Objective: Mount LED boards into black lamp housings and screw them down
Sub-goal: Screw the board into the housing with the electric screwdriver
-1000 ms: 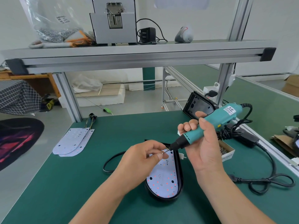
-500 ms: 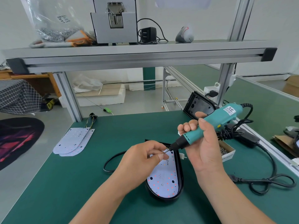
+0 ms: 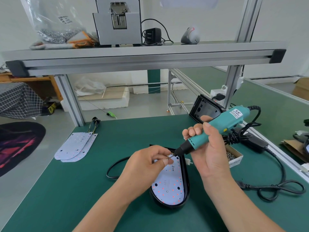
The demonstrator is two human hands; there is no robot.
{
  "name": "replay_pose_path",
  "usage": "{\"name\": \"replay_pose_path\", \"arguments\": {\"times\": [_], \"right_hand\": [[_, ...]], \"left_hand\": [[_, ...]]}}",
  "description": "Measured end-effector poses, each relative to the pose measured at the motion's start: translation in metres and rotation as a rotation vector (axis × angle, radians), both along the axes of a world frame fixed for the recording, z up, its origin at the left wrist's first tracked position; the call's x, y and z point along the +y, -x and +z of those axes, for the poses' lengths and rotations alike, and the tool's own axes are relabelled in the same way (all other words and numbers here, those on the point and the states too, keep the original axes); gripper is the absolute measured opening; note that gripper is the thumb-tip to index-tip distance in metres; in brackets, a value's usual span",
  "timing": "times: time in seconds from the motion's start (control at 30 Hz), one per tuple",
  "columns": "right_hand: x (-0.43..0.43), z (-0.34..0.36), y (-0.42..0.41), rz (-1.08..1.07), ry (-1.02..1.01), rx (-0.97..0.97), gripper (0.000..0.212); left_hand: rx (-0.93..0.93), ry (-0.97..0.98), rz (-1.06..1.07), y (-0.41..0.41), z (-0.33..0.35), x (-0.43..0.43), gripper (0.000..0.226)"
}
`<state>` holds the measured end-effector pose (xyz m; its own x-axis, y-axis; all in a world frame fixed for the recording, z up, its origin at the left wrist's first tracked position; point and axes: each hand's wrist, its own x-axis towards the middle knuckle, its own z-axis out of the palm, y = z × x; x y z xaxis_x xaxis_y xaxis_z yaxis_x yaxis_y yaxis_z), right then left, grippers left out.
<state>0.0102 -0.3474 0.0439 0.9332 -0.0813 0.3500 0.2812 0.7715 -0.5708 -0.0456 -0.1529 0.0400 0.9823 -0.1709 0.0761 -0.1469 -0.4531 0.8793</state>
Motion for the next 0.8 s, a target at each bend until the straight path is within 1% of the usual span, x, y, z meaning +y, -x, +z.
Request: {"name": "replay_pose_path", "arguments": {"times": [0.07, 0.17, 0.3, 0.47, 0.63, 0.8], "right_hand": [[0.0014, 0.0003, 0.0004, 0.005, 0.009, -0.004, 0.027], [0.0027, 0.0005, 0.0008, -0.006, 0.011, 0.027, 0.042], [0.0023, 0.0017, 0.0019, -0.024, 0.037, 0.023, 0.033], [0.0056, 0.0014, 0.0042, -0.012, 0.051, -0.007, 0.029], [0.005, -0.0018, 0.0017, -0.029, 0.016, 0.05, 0.031], [0.0037, -0.0061, -0.0011, -0.033, -0.017, 0.066, 0.03]], "left_hand": [[-0.008, 0.008, 0.043, -0.0011, -0.0036, -0.0006, 0.022], [-0.018, -0.025, 0.084, -0.0016, -0.0071, -0.0021, 0.023], [-0.051, -0.093, 0.079, 0.0005, -0.0087, -0.0049, 0.027], [-0.082, -0.151, 0.104, 0.0019, -0.0048, -0.0047, 0.028], [-0.102, -0.11, 0.07, 0.0011, -0.0058, -0.0029, 0.031], [-0.16, 0.002, 0.038, -0.001, -0.0057, 0.0005, 0.037]]}}
